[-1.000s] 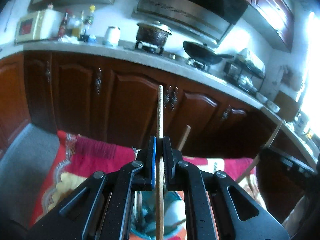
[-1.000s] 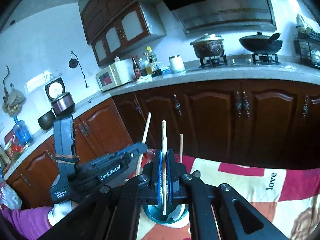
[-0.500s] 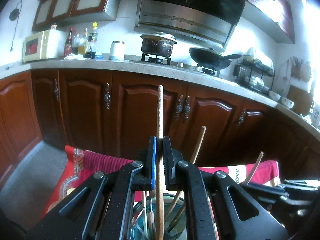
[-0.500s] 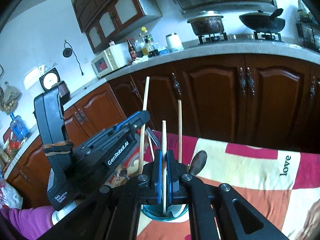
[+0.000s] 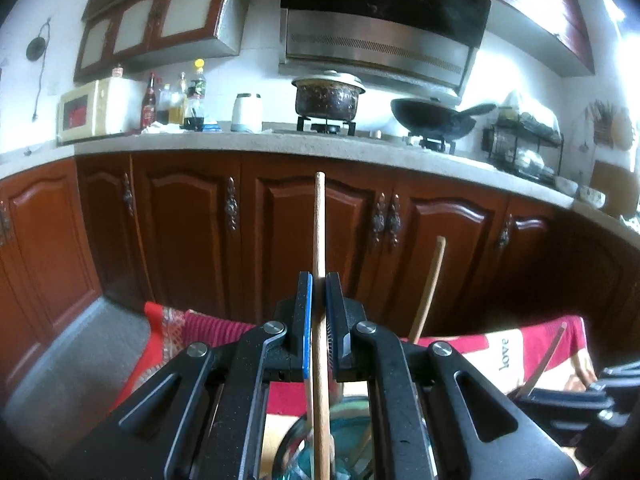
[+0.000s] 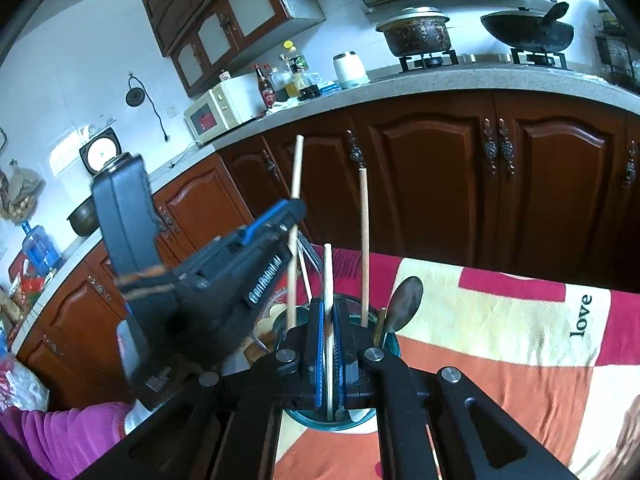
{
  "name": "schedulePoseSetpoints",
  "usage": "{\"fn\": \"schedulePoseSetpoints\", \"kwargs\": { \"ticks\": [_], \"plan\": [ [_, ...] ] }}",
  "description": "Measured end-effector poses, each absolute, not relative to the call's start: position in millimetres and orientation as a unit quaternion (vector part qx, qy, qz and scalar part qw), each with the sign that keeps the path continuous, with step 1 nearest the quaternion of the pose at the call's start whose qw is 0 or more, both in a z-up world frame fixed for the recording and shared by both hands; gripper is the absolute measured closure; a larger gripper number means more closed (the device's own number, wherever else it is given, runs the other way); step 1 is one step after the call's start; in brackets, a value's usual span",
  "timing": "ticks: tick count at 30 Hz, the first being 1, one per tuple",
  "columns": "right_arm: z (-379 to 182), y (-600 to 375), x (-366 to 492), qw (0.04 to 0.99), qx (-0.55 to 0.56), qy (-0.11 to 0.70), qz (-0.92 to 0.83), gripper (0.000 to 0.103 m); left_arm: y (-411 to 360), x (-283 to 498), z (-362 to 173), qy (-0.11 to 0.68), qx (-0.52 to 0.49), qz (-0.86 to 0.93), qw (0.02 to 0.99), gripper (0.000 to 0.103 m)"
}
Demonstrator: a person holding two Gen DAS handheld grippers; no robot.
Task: Organize utensils
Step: 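Lower the white chopstick into the cup with the right tool while the left tool lowers the wooden one in, then open both tools and withdraw them from the white cup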
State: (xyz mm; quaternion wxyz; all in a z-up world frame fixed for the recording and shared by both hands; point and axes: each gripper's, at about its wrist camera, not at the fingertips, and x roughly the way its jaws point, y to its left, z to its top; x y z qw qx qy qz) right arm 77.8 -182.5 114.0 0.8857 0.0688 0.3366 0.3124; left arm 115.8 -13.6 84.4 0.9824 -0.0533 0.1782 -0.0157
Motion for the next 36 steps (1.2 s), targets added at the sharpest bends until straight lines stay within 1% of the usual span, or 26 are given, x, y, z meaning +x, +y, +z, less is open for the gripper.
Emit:
{"fn": "schedulePoseSetpoints", "kwargs": {
  "ticks": [8,10,11,12,13,14,15,16,17,18,20,24,28,31,36],
  "plan": [
    [108,-182,84,0.877,0.071,0.357,0.313,0.099,-11,106,84,0.200,-0.061,-0.029,0.978,0.098],
    [103,-183,87,0.877,0.075,0.364,0.306,0.099,-9,102,85,0.212,-0.063,-0.032,0.975,0.095],
    [101,-184,87,0.876,0.076,0.367,0.303,0.099,-8,100,86,0.216,-0.066,-0.033,0.974,0.092],
    [100,-184,89,0.876,0.077,0.369,0.300,0.099,-7,98,87,0.220,-0.069,-0.035,0.972,0.085],
    [98,-186,89,0.877,0.078,0.370,0.296,0.099,-7,96,88,0.223,-0.070,-0.036,0.972,0.081],
    [97,-187,89,0.878,0.080,0.370,0.294,0.098,-6,93,89,0.227,-0.071,-0.037,0.971,0.073],
    [96,-189,89,0.878,0.083,0.371,0.290,0.098,-5,90,91,0.228,-0.072,-0.039,0.970,0.071],
    [95,-191,88,0.879,0.084,0.371,0.288,0.097,-5,87,92,0.229,-0.072,-0.040,0.970,0.071],
    [95,-192,88,0.880,0.085,0.371,0.284,0.094,-5,84,94,0.232,-0.071,-0.042,0.969,0.070],
    [94,-194,87,0.881,0.086,0.371,0.279,0.092,-5,81,95,0.236,-0.069,-0.044,0.968,0.066],
    [94,-198,85,0.884,0.087,0.370,0.272,0.079,-7,76,98,0.243,-0.065,-0.048,0.967,0.061],
    [97,-204,74,0.887,0.093,0.365,0.267,0.078,-11,60,101,0.258,-0.047,-0.049,0.964,0.059],
    [98,-206,59,0.893,0.089,0.361,0.253,0.077,-8,50,97,0.281,-0.051,-0.037,0.958,0.058],
    [96,-205,48,0.899,0.087,0.358,0.239,0.074,-7,43,92,0.295,-0.048,-0.021,0.954,0.058],
    [92,-198,33,0.910,0.070,0.349,0.211,0.070,-5,29,87,0.313,-0.046,-0.004,0.949,0.058]
  ]
}}
